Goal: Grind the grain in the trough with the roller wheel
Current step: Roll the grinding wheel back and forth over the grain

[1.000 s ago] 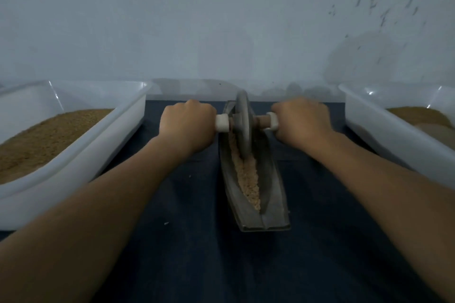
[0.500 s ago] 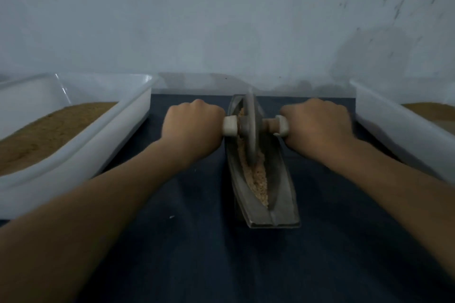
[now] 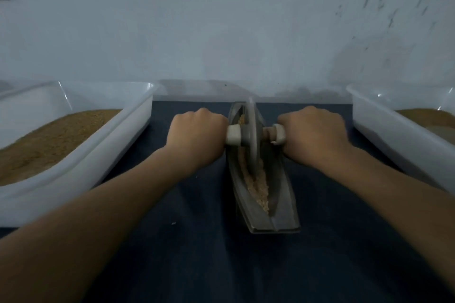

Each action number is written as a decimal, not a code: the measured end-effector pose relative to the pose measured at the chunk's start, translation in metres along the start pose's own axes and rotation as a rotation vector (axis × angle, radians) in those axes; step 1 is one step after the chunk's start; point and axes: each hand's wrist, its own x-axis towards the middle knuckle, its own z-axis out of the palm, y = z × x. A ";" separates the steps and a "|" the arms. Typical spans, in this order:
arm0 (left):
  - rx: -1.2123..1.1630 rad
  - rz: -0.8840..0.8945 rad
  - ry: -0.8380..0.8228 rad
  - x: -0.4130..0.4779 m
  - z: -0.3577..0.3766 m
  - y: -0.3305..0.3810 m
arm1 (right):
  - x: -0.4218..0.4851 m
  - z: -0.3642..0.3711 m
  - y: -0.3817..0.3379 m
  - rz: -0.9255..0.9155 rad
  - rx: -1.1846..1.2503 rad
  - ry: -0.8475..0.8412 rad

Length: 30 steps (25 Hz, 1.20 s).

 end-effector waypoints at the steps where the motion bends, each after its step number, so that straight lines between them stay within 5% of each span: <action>1: -0.002 -0.033 -0.039 0.017 0.003 0.000 | 0.015 0.004 -0.005 0.033 0.034 -0.051; 6: -0.033 -0.046 -0.101 0.030 -0.005 -0.001 | 0.030 0.001 -0.006 0.041 0.092 -0.133; 11: -0.041 0.104 0.154 -0.035 -0.017 -0.010 | -0.032 -0.014 0.006 -0.166 -0.081 0.260; 16: -0.001 -0.047 -0.046 0.015 -0.005 0.003 | 0.021 0.000 -0.008 0.011 0.046 -0.075; 20: 0.001 -0.022 -0.210 0.037 -0.017 0.002 | 0.034 0.003 -0.005 0.032 0.112 -0.183; 25: -0.077 0.115 0.094 -0.033 -0.023 -0.010 | -0.028 -0.012 0.009 -0.178 -0.104 0.216; 30: -0.027 -0.050 -0.051 0.012 -0.005 0.004 | 0.012 -0.002 -0.006 0.008 0.032 -0.029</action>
